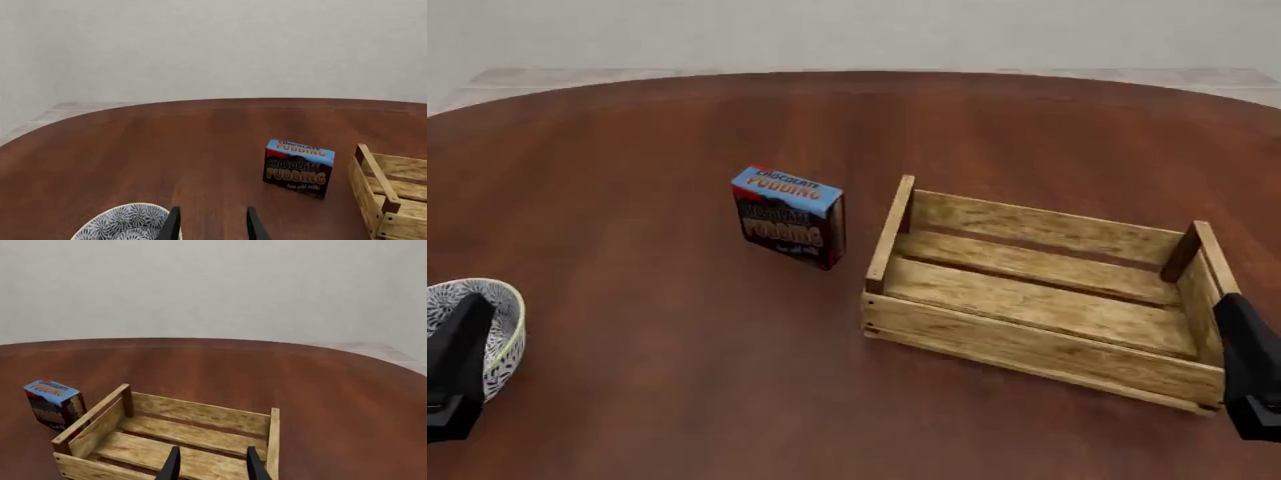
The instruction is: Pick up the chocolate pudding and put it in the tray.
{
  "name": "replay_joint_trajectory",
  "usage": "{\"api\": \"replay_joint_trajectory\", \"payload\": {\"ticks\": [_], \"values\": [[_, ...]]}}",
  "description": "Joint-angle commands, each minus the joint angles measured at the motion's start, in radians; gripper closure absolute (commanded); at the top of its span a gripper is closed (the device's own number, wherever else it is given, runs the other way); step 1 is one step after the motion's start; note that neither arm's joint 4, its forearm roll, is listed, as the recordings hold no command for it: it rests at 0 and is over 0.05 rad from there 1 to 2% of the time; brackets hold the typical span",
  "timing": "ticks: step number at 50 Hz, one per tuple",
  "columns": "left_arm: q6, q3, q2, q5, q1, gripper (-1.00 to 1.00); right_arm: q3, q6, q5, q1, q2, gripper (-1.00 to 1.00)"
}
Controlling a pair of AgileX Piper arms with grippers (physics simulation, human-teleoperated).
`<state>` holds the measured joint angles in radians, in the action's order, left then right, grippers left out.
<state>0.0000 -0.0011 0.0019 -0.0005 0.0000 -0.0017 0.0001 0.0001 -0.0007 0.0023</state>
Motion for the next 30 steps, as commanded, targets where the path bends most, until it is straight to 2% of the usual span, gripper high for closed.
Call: {"api": "replay_joint_trajectory", "payload": {"ticks": [1, 24, 27, 29, 30], "values": [[0.000, -0.003, 0.006, -0.001, 0.000, -1.00, -0.005, 0.000, 0.005, -0.003, 0.003, -1.00], [0.000, -0.003, 0.006, -0.001, 0.000, -1.00, -0.002, -0.003, 0.017, -0.007, 0.002, -1.00], [0.000, -0.003, 0.006, -0.001, 0.000, -1.00, -0.009, -0.001, 0.018, -0.008, 0.001, -1.00], [0.000, -0.003, 0.005, -0.001, 0.000, -1.00, -0.025, 0.023, 0.023, -0.017, 0.009, -1.00], [0.000, -0.003, 0.005, -0.001, 0.000, -1.00, -0.035, 0.011, 0.026, -0.017, 0.023, -1.00]]}}
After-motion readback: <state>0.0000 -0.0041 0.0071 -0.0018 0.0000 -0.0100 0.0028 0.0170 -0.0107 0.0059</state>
